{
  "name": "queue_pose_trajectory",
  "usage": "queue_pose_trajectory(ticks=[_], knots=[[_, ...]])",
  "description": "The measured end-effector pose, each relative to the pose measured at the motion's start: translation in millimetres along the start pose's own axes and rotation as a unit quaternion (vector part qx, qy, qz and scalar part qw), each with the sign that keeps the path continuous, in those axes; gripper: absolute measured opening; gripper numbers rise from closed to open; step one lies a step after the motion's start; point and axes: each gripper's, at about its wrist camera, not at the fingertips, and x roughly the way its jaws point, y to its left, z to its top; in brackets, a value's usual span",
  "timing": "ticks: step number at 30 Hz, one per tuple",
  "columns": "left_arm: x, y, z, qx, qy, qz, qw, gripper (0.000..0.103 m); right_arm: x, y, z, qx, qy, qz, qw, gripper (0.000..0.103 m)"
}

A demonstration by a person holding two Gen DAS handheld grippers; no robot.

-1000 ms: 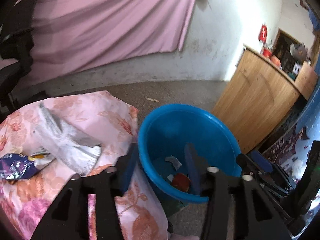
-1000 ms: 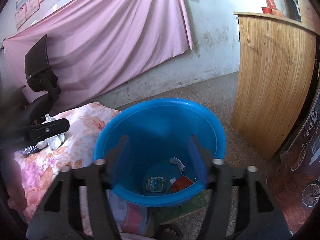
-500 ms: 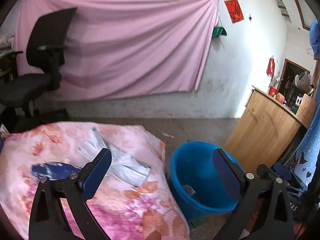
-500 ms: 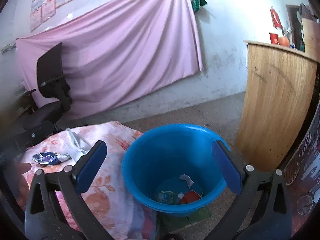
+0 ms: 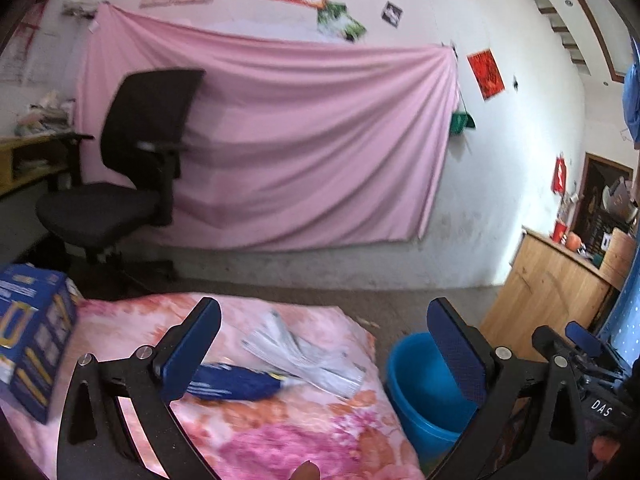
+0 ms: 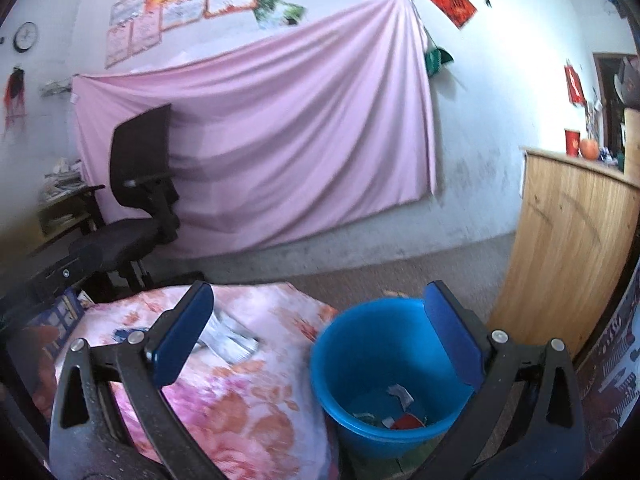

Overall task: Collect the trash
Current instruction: 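Move both grippers back over the trash on the bed, then grasp the blue snack wrapper with the left gripper while the right gripper grasps the white mask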

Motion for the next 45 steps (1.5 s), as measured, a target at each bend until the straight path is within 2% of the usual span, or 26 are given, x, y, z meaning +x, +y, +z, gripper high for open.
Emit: queue_pose_trajectory(ticks=[7, 13, 18, 21, 27, 33, 36, 41, 45], knots=[[-51, 31, 6, 0.018, -0.064, 0.035, 0.9972, 0.101, -23, 43, 9, -0.017, -0.073, 0.04, 0.996, 0.103], [-88, 59, 1, 0.027, -0.105, 0.068, 0.9918, 0.101, -32, 78, 2, -0.036, -0.111, 0.086, 0.989, 0.103], [-106, 79, -10, 0.028, -0.124, 0.089, 0.9879, 0.101, -32, 101, -7, -0.053, -0.121, 0.113, 0.985, 0.103], [-107, 87, -17, 0.026, -0.119, 0.1, 0.9875, 0.101, -25, 113, -15, -0.07, -0.113, 0.126, 0.983, 0.103], [-88, 100, -33, 0.029, -0.087, 0.115, 0.9892, 0.101, -5, 124, -32, -0.1, -0.084, 0.137, 0.982, 0.103], [-47, 113, -48, 0.021, -0.021, 0.118, 0.9926, 0.101, 28, 120, -46, -0.109, -0.039, 0.128, 0.985, 0.103], [-17, 121, -54, 0.008, 0.034, 0.109, 0.9935, 0.101, 49, 114, -51, -0.11, -0.008, 0.12, 0.987, 0.103], [15, 131, -63, -0.01, 0.078, 0.088, 0.993, 0.101, 85, 106, -58, -0.113, 0.048, 0.109, 0.986, 0.103], [42, 136, -69, -0.021, 0.129, 0.073, 0.9888, 0.1, 118, 100, -59, -0.104, 0.094, 0.101, 0.985, 0.103]])
